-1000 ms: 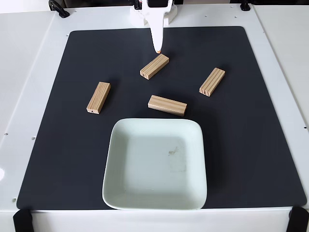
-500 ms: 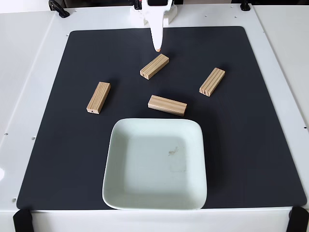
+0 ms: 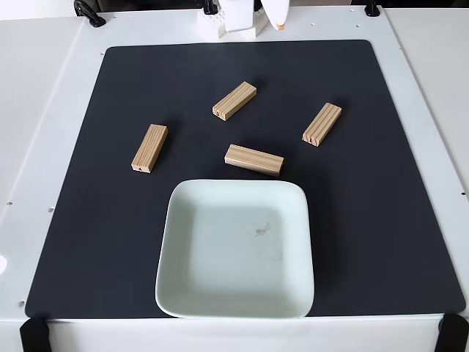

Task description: Pick up the wooden block and place them on the plate.

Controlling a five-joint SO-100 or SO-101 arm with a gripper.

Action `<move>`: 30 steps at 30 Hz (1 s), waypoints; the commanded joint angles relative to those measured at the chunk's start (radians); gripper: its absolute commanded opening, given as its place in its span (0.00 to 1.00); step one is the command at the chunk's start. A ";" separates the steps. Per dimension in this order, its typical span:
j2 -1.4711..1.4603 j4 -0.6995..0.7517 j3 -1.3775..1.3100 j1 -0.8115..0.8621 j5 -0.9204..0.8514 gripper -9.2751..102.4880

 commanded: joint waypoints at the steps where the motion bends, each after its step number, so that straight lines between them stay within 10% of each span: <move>1: -0.189 0.201 -0.362 -0.058 -0.008 0.08; 7: -0.446 0.456 -0.724 -0.137 -0.020 0.08; 12: -0.626 0.543 -0.862 -0.179 -0.370 0.08; 30: -0.844 0.423 -0.649 -0.204 -0.538 0.20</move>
